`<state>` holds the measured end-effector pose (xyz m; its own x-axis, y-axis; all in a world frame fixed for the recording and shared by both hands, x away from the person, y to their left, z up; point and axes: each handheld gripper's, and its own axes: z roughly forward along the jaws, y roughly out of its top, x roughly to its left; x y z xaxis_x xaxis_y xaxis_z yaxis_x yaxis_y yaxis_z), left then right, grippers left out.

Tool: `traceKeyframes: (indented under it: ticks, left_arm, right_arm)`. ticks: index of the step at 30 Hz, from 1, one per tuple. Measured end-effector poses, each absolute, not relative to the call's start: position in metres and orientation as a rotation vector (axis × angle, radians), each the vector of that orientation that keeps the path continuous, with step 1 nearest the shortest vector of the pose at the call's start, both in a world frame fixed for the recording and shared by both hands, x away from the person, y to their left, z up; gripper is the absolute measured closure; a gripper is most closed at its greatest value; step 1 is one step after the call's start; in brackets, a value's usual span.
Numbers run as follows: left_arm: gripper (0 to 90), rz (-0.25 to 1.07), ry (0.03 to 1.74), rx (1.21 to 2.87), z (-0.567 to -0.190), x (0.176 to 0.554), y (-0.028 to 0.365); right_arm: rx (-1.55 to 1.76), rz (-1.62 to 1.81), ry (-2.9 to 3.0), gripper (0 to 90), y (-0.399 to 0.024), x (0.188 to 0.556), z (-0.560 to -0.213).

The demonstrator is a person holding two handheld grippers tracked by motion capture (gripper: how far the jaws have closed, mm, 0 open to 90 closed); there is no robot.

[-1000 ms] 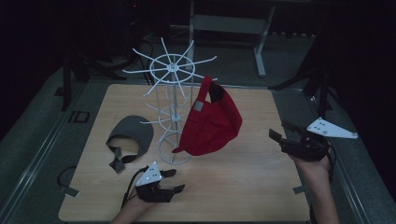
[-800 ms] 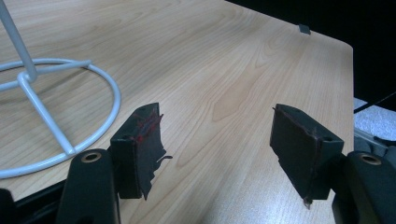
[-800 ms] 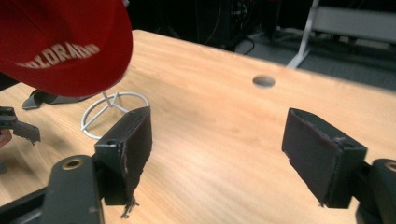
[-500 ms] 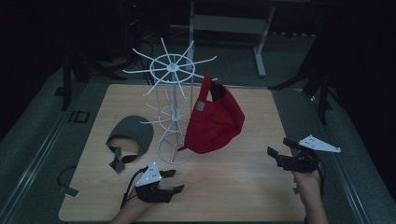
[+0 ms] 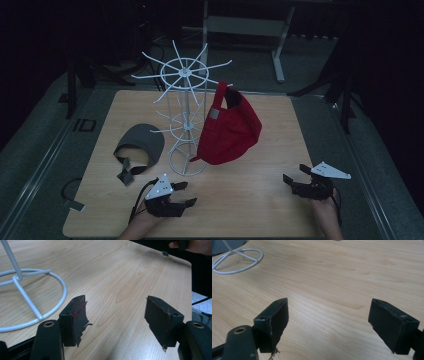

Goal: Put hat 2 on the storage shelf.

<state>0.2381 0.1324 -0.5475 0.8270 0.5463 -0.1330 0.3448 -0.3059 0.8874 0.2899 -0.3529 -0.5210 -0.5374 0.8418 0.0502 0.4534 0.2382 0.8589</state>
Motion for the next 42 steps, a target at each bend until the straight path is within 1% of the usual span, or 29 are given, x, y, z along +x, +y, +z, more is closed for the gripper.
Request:
traceKeyframes:
  ticks: [9, 19, 29, 42]
  left_arm:
    - [34.6, 0.247, 0.677, 1.921, -0.546, 0.235, 0.137]
    - [34.6, 0.31, 0.708, 1.901, -0.538, 0.225, 0.154]
    - [35.0, 0.385, 0.794, 1.857, -0.531, 0.22, 0.186]
    - [35.0, 0.561, 0.972, 1.756, -0.516, 0.221, 0.241]
  right_arm:
    - [1.207, 1.251, 2.071, 16.3, -0.362, 0.284, -0.535]
    - [1.231, 1.27, 2.024, 16.2, -0.371, 0.277, -0.545]
    - [1.262, 1.289, 1.997, 16.2, -0.375, 0.275, -0.549]
    - [1.262, 1.275, 2.004, 16.3, -0.373, 0.275, -0.55]
